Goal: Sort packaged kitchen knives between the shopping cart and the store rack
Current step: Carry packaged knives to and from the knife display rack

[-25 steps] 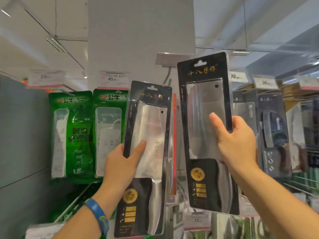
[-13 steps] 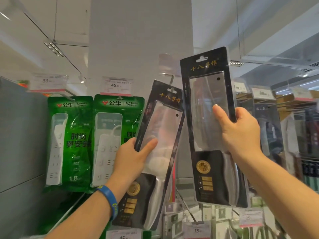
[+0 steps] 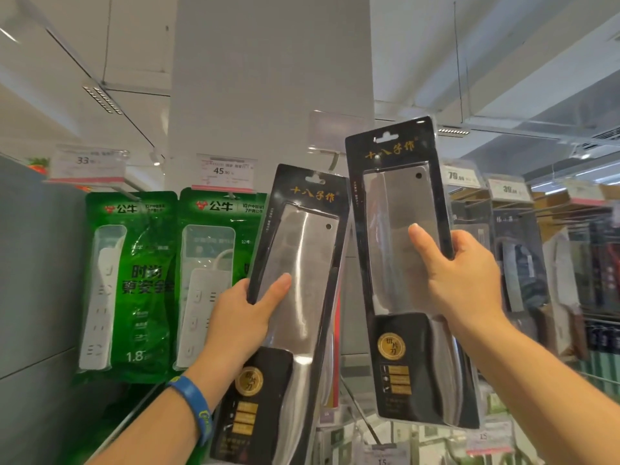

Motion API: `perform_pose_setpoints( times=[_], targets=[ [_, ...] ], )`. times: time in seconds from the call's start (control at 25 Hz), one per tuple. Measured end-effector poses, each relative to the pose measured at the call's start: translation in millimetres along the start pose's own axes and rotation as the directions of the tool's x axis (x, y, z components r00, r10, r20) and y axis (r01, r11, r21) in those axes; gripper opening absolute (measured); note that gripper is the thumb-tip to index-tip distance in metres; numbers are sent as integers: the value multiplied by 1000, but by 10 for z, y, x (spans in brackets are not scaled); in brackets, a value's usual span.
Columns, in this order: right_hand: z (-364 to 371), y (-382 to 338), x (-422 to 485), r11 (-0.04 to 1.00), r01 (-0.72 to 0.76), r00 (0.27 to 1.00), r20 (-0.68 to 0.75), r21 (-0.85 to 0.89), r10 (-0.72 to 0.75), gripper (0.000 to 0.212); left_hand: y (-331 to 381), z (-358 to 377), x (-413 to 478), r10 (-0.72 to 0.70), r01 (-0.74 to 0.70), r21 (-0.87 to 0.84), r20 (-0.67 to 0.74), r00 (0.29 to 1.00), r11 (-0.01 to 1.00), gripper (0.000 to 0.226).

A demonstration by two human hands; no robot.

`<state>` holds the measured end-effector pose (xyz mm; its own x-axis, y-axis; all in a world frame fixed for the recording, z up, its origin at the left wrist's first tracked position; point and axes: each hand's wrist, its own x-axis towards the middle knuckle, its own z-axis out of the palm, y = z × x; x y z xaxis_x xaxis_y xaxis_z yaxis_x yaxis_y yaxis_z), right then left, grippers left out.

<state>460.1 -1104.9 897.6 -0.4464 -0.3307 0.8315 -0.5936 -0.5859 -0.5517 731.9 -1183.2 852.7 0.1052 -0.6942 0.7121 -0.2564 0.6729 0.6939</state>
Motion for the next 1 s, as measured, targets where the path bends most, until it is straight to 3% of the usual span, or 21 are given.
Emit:
perform_pose_setpoints(
  times=[0.12, 0.28, 0.44, 0.56, 0.68, 0.88, 1.0],
  targets=[
    [20, -3, -21, 1000, -5, 1000, -1, 4, 5, 51, 47, 6, 30, 27, -28, 44, 29, 999, 999, 54],
    [13, 26, -52, 1000, -12, 999, -37, -2, 12, 57, 102, 29, 69, 64, -72, 109, 77, 995, 991, 66],
    [-56, 14, -80, 998, -31, 997, -73, -52, 27, 61, 93, 96, 22, 50, -70, 172, 117, 992, 983, 99],
    [-128, -1, -109, 997, -12, 996, -87, -81, 5, 59, 122, 90, 52, 33, -54, 183, 117, 993, 982, 110],
    [-162, -22, -113, 995, 10, 997, -78, -97, -18, 62, 153, 83, 28, 55, -73, 184, 104, 993, 980, 111],
    [-205, -60, -151, 994, 31, 998, -50, -108, -37, 61, 200, 14, -43, 52, -57, 170, 32, 998, 984, 79],
    [-223, -47, -159, 993, 15, 1000, -23, -115, -18, 61, 193, -28, -32, -3, 5, 145, -14, 1000, 989, 89]
  ],
)
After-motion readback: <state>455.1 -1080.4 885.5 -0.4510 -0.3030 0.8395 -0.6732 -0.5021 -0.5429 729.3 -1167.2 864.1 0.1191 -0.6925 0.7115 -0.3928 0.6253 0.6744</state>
